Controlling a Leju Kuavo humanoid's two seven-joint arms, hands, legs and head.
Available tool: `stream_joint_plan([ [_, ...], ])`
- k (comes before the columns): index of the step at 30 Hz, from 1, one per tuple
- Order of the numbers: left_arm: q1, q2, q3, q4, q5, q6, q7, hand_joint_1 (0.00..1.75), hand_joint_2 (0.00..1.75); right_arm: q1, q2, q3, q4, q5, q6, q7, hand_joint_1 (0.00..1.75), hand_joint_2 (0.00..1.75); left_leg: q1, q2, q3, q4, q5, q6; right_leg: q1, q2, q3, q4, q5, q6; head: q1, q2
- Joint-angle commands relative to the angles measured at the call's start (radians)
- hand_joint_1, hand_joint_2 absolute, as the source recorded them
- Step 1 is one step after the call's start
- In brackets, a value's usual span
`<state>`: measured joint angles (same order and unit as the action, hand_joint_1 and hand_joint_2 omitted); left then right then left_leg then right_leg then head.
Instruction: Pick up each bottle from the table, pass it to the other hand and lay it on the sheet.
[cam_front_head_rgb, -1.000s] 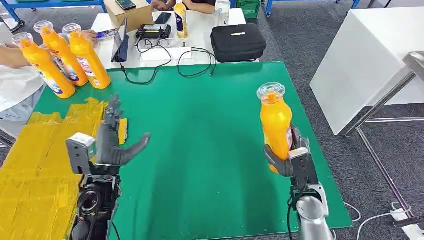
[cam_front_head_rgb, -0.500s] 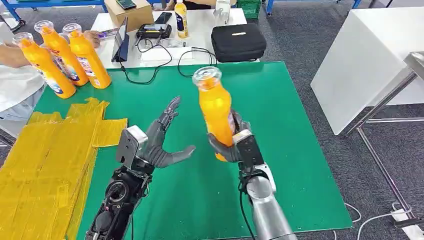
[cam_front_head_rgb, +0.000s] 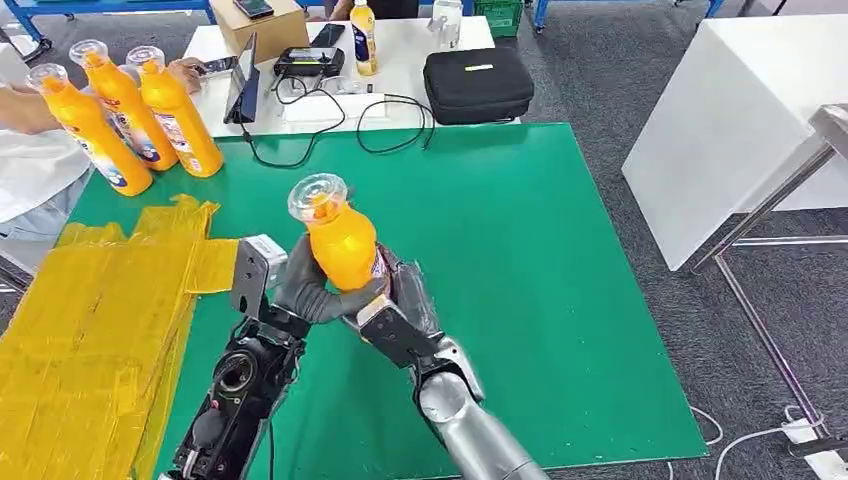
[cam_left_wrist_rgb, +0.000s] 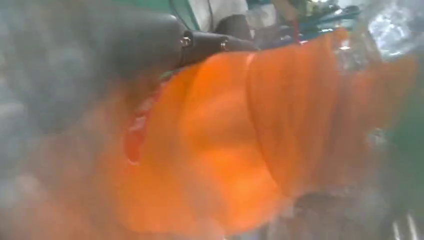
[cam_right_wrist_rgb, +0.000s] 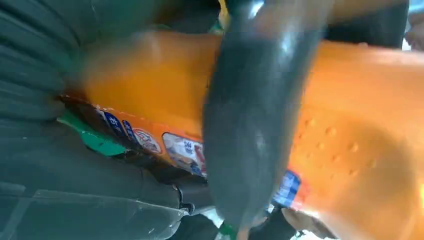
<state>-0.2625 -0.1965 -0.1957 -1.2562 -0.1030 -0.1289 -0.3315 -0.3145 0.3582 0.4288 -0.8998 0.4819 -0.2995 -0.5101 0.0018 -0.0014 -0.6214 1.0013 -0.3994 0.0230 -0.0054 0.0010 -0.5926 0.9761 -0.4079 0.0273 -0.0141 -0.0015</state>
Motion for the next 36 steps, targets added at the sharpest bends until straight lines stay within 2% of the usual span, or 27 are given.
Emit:
stream_joint_plan([
  [1,-0.054,0.018,0.014,0.111,0.038,-0.002,0.01,0.0,1.75,-0.043,-0.009,0.226,0.199,0.019,-0.063,-0.022,1.75,1.75,0.001,0.001,0.005,-0.001,-0.002,-0.001,0.001,0.001,0.005,-0.002,-0.001,-0.001,0.0,0.0],
  [14,-0.055,0.009,0.058,0.139,0.137,-0.017,0.018,0.0,1.75,-0.067,-0.009,0.301,0.273,-0.027,-0.057,0.001,1.75,1.75,0.001,0.0,0.003,-0.001,-0.001,-0.001,0.001,-0.001,0.003,-0.001,-0.001,0.0,0.0,0.0],
  [15,-0.042,-0.009,0.111,0.114,0.204,0.02,0.016,1.75,1.75,-0.081,-0.009,0.306,0.296,-0.069,-0.088,0.003,1.75,1.75,0.001,0.0,0.003,-0.001,-0.001,-0.001,0.001,0.0,0.003,-0.001,-0.001,0.0,0.0,0.0],
  [29,-0.035,0.001,0.105,0.097,0.237,0.062,0.016,1.75,1.75,-0.084,-0.015,0.197,0.28,-0.06,-0.112,-0.009,1.75,1.75,0.001,-0.002,0.003,0.0,-0.001,-0.001,0.001,-0.003,0.004,-0.001,-0.001,0.0,0.0,0.0],
  [32,-0.024,0.003,0.108,0.083,0.241,0.068,0.015,1.75,1.75,-0.059,-0.013,0.134,0.232,-0.042,-0.12,-0.013,1.75,1.75,0.001,-0.002,0.003,0.0,-0.001,-0.001,0.001,-0.003,0.004,-0.001,-0.002,0.0,0.0,0.0],
  [36,-0.018,0.006,0.111,0.077,0.242,0.07,0.015,1.75,1.75,-0.05,-0.02,0.119,0.205,-0.034,-0.117,-0.008,1.75,1.75,0.001,-0.002,0.001,0.0,0.0,-0.001,0.001,-0.002,0.002,-0.001,-0.001,0.0,0.0,0.0],
])
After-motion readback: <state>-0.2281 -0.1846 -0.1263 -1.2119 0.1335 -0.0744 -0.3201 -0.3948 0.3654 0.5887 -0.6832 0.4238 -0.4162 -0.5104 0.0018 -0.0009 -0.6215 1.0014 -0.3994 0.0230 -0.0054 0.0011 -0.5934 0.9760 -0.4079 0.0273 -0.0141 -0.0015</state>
